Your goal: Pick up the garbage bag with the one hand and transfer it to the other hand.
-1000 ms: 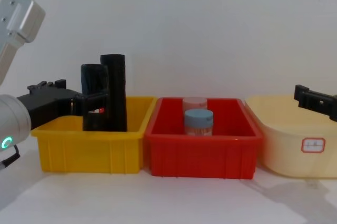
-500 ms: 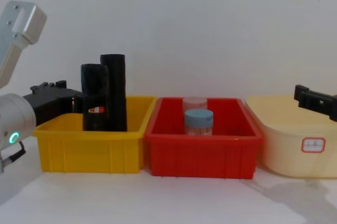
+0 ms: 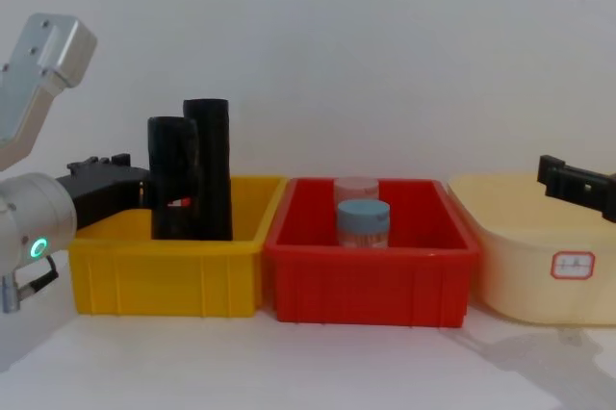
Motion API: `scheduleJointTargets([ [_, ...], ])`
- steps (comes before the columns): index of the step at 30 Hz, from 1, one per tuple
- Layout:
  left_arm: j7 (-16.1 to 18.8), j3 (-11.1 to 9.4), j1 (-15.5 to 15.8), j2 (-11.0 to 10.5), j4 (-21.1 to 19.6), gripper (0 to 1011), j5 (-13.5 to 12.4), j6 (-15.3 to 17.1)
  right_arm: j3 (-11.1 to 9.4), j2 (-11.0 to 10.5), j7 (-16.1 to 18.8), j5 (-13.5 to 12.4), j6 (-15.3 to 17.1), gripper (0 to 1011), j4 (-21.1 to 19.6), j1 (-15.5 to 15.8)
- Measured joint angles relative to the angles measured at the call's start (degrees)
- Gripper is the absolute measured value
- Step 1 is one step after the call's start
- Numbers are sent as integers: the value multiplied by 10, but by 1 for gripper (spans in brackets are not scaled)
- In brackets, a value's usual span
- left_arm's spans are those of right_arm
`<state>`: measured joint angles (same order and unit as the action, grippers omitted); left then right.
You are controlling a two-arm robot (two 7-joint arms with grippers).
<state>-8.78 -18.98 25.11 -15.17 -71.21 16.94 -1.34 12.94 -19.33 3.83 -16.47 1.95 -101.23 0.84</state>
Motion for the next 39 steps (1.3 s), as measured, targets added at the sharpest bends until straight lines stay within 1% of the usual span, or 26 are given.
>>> scheduleJointTargets([
  [3,-9,0,12,5,19,1002,1,-2,0,0,0,0,0,999,0,0],
  [9,-24,-1,27,10,43,998,3,-5,0,0,0,0,0,1000,0,0],
  [13,-35,-1,38,14,60,916,4,-6,0,0,0,0,0,1000,0,0],
  [14,-37,-1,41,15,62,916,4,-6,0,0,0,0,0,1000,0,0],
  [17,-45,-1,46,17,72,821,5,-6,0,0,0,0,0,1000,0,0],
  [21,-53,-1,50,18,76,739,7,-7,0,0,0,0,0,1000,0,0],
  [22,-57,-1,51,19,77,694,7,-7,0,0,0,0,0,1000,0,0],
  [24,-63,-1,51,19,76,612,8,-6,0,0,0,0,0,999,0,0],
  [25,-64,-1,51,18,75,601,8,-6,0,0,0,0,0,1000,0,0],
  [27,-69,0,50,17,68,544,9,-4,0,0,0,0,0,1000,0,0],
  [30,-75,0,47,16,58,513,10,-2,0,0,0,0,0,1000,0,0],
  [39,-101,6,34,7,5,460,21,3,0,0,0,0,0,1000,0,0],
])
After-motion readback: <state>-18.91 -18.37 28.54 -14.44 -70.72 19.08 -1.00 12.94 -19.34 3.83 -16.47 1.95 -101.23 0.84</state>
